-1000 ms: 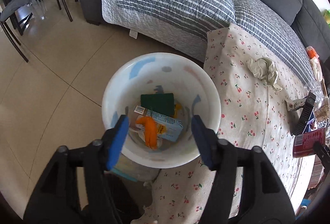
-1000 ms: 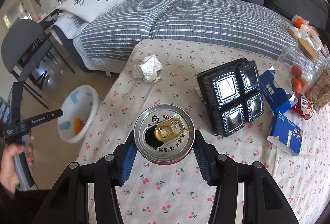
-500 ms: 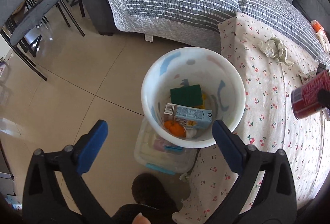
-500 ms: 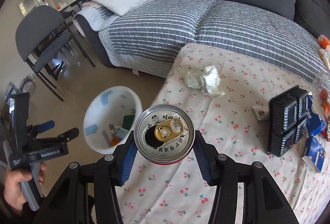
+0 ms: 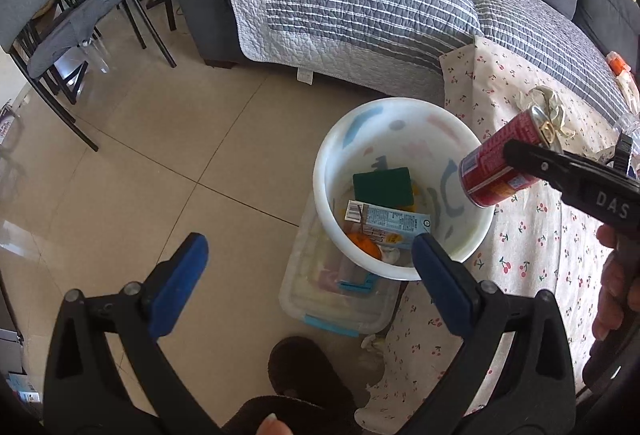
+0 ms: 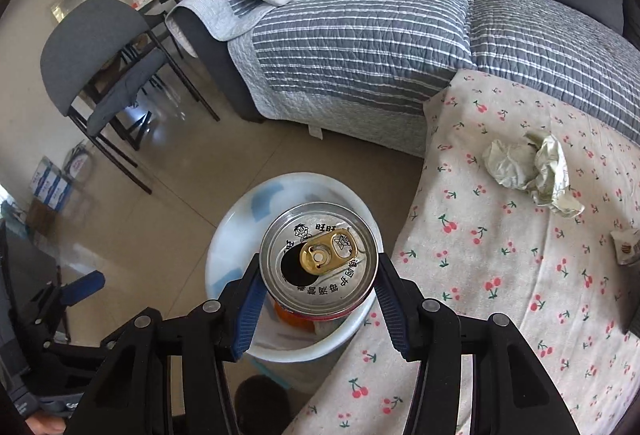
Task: Collect trash
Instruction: 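Carry the red can over the white bin and open the right gripper, then grasp the blue biscuit box with the right gripper while the left gripper grasps the crumpled paper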
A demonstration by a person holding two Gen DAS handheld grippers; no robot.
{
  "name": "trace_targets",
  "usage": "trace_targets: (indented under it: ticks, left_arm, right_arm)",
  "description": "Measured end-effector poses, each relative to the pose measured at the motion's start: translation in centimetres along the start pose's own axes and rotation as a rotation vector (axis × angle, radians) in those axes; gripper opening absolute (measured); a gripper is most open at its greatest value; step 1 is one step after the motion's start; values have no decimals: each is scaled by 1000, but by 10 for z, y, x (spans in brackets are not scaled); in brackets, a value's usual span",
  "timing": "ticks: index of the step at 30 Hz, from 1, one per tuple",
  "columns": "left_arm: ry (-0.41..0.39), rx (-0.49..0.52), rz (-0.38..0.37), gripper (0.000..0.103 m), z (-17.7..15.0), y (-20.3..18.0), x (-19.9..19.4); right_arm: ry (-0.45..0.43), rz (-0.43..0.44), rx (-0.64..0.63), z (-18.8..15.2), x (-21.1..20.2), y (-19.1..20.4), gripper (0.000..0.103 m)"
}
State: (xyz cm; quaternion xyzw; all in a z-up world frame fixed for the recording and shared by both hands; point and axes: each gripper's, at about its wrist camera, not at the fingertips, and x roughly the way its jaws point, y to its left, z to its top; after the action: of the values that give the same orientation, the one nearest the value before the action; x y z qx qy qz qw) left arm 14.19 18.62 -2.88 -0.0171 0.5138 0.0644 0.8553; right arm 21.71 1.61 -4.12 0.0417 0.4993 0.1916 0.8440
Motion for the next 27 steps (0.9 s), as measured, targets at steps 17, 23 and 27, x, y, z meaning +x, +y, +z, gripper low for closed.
trace_targets:
  ticks: [17,23,27]
  left_arm:
    - [1,-1,-23,101,2,-5,-2]
    - [0,9,-40,101,2,-17,-4]
    - [1,22,-60,101,3,-31,-6]
  right_arm:
    - [-48,-21,28,-5,-38,-27,65]
    - [-66,-83,31,-24,-73,-60,71]
    - [-80,-145,41,-37,-100,-87,76]
